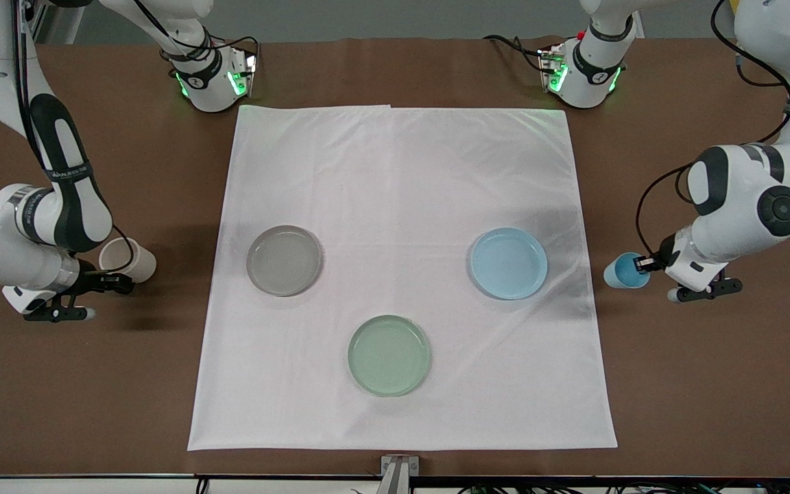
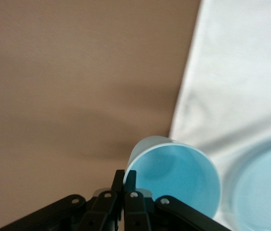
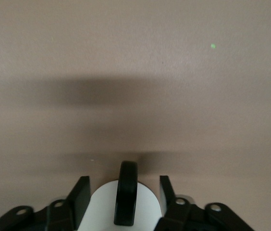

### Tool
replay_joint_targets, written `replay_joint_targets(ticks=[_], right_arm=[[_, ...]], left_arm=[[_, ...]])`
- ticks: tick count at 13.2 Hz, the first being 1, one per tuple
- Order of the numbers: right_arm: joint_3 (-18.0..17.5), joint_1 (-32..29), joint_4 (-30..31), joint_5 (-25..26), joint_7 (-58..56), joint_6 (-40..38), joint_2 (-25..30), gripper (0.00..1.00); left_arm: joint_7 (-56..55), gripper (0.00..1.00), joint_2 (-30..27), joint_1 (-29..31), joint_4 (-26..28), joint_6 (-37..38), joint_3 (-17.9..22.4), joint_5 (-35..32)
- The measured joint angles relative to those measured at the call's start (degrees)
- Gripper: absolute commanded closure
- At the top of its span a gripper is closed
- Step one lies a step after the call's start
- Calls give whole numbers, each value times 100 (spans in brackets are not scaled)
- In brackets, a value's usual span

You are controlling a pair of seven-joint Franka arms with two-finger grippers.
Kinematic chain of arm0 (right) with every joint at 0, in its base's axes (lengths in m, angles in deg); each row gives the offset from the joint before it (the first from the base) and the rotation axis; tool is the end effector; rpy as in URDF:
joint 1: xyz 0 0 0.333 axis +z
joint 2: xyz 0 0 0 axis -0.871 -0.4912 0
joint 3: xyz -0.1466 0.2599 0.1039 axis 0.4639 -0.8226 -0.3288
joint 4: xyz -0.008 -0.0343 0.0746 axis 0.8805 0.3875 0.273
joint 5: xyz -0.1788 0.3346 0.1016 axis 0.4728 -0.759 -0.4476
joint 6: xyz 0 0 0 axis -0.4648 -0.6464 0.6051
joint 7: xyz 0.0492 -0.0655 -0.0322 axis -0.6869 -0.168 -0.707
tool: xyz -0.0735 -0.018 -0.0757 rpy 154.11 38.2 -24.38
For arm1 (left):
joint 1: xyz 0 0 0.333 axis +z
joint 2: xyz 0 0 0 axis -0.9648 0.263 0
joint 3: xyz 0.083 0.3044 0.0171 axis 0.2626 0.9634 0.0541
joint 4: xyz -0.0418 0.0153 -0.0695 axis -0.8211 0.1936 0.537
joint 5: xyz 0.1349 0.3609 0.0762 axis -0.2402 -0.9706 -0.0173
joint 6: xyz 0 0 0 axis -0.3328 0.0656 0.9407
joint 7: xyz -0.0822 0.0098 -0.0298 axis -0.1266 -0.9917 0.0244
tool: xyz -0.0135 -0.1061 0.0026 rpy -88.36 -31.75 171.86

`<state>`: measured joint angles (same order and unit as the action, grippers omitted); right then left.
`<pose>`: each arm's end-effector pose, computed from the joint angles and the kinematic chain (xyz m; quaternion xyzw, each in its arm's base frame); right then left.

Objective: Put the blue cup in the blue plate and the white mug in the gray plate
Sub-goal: 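Carry the blue cup onto the blue plate with the left gripper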

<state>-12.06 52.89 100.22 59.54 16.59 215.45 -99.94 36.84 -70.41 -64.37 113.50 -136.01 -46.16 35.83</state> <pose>0.6126 -0.1323 0.2307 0.9990 0.0063 -0.0434 0.0058 0.5884 -0.0288 0.3064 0.9951 0.0929 -0.0294 0.0168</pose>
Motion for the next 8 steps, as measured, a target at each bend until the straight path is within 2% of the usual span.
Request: replay_joint_targets(ticks=[2, 4, 8], right_arm=[[0, -26, 15, 0, 0, 1, 0, 51], [0, -33, 16, 0, -1, 1, 0, 59], [-1, -33, 17, 0, -1, 5, 0, 71]], left_arm=[[-721, 100, -33, -51, 13, 51, -519, 0], [-1166, 100, -8, -160, 55, 52, -810, 0], [-1857, 100, 173, -675, 103, -69, -876, 0]])
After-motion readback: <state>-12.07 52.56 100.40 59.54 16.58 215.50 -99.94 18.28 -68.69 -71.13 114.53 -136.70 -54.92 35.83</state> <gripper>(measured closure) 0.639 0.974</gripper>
